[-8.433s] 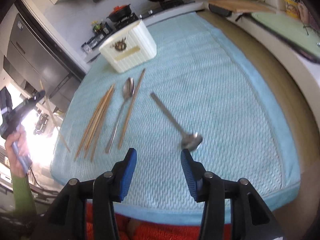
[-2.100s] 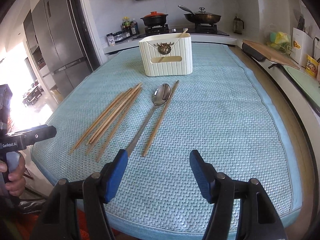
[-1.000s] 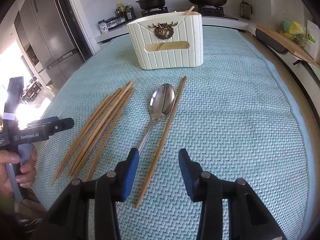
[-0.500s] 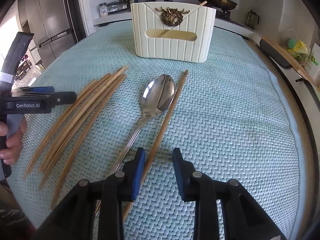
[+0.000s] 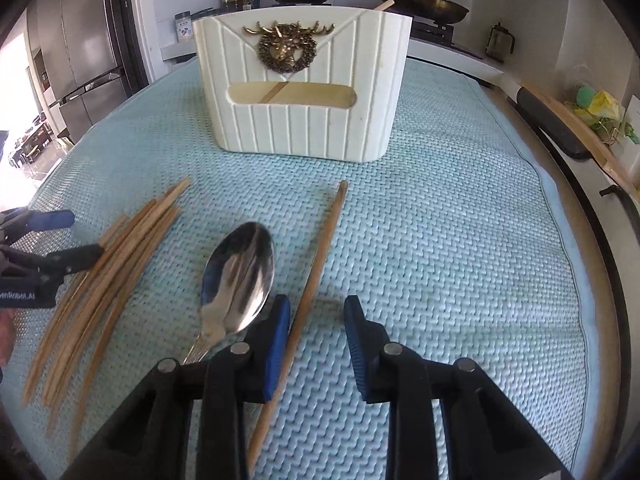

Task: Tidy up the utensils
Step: 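Close the right gripper on a chopstick while the left grasps another chopstick, then carry the chopsticks in both grippers over the white holder and lower them in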

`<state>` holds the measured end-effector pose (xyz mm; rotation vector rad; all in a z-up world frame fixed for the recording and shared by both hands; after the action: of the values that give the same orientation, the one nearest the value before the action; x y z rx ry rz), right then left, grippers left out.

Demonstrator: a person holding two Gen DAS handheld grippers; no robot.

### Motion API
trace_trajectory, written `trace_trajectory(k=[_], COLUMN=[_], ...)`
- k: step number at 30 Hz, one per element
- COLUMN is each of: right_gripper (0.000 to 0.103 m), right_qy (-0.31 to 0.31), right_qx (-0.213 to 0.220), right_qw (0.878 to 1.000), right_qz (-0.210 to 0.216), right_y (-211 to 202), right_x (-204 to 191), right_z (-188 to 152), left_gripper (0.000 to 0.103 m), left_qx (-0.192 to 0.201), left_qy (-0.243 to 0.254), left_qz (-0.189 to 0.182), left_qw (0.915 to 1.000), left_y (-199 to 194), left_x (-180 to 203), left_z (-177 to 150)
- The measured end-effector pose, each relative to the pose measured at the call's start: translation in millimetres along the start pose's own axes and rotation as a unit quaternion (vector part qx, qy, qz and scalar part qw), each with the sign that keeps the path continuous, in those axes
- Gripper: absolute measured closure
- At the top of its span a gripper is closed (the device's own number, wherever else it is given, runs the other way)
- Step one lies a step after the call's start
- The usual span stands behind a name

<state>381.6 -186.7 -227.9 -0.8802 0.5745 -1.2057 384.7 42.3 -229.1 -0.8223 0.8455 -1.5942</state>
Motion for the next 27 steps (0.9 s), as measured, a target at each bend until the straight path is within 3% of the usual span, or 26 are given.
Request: trace_trajectory(k=[7, 10, 11, 12, 14, 20, 27], right_gripper=[0.075, 0.076, 0.08, 0.092, 0.096, 0.097, 0.097], right_qy=[-0.02, -0.031, -0.034, -0.037, -0.038, 0.015, 0.051], right_qx=[-0.028, -0.042, -0.045, -0.048, -0.054, -0.021, 0.075], right_qw=[0.999, 0.998, 0.998, 0.998, 0.998, 0.998, 0.992], right_qz=[0.019, 0.022, 0.022, 0.018, 0.016, 0.052, 0.093], right_y=[28, 38, 39, 41, 44, 25, -67], right_x=[13, 10, 9, 8, 6, 21, 38], right_z=[47, 64, 68, 72, 80, 87, 92], left_gripper=[0.049, 0.067, 0.075, 0.085, 0.096, 0.098, 0.098], left_qx=[-0.022, -0.028, -0.029, -0.029, -0.029, -0.005, 0.084], left_qy=[0.028, 0.036, 0.038, 0.038, 0.036, 0.006, -0.028], left_qz=[-0.015, -0.022, -0.027, -0.029, -0.037, -0.05, -0.08], left_qw=[0.9993, 0.9987, 0.9985, 0.9984, 0.9983, 0.9987, 0.9928], left_y=[0, 0, 1, 1, 3, -6, -88], left_x=[10, 17, 18, 19, 21, 13, 0], left_z=[8, 11, 12, 13, 16, 23, 30])
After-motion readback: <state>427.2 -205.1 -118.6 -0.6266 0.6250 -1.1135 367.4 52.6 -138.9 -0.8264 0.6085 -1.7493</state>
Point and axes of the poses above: each gripper's, at about its wrist camera, not at the fingertips, and y roughly the way its jaws point, x to its right, z to its top, the point moved 4 cm from there along y, roughly the way its jaws point, and after that the axes turned 5 degrees about -z, right-handed, at the moved point
